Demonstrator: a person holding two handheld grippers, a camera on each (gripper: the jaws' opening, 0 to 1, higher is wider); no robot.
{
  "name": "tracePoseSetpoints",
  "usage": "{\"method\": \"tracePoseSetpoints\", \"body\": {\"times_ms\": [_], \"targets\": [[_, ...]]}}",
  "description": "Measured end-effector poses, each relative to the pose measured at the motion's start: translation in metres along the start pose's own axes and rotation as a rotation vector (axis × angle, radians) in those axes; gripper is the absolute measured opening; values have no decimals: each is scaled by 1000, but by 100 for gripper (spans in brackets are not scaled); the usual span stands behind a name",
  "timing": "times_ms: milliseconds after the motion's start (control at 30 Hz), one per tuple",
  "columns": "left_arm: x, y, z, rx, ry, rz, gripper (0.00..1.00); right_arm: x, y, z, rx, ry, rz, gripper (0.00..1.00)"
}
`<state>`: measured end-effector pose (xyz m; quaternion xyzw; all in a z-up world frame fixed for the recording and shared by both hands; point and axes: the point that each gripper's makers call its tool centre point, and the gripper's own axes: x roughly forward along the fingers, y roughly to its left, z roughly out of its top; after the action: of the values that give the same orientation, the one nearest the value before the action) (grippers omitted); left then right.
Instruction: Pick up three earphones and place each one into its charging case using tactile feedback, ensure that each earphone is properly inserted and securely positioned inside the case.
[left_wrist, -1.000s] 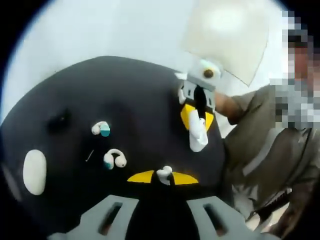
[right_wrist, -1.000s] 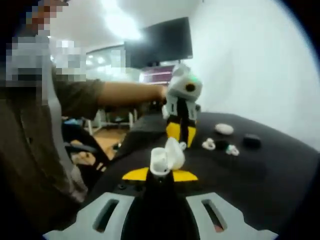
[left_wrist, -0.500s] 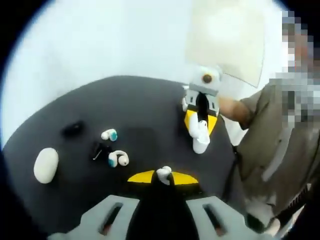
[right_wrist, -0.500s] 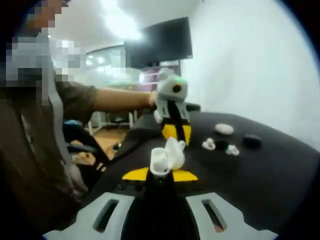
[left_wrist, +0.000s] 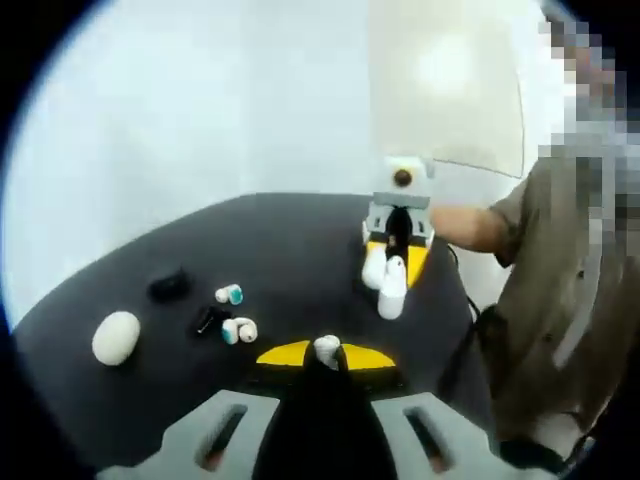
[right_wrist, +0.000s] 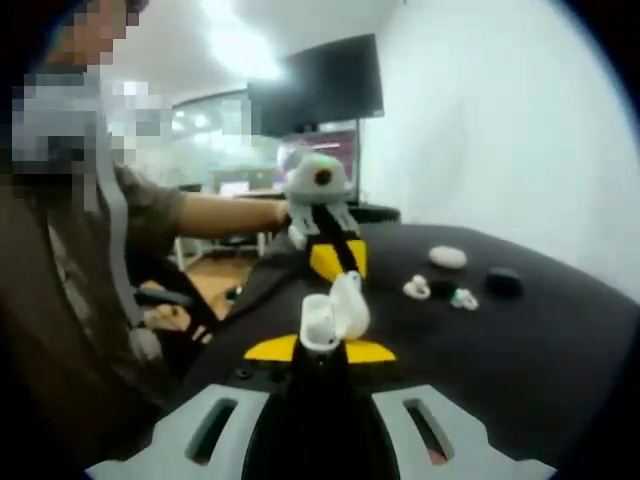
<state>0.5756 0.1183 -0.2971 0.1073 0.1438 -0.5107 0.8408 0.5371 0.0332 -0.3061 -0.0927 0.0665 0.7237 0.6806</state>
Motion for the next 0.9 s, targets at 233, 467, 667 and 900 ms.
{"method": "tracePoseSetpoints", "body": {"times_ms": [233,467,667,900], "targets": [[-8,-8,42,195,-117,132,8,0,-2,0,3,-1,1,17],[-5,-18,59,343,-170,239,8,-1,-4,0,2,1,-4,17],[-1,-23,62,330,-253,269,8,-2,-5,0,0,0,-4,17],[0,-27,66,359,-302,277,8,-1,-7,0,-4,1,-6,17]]}}
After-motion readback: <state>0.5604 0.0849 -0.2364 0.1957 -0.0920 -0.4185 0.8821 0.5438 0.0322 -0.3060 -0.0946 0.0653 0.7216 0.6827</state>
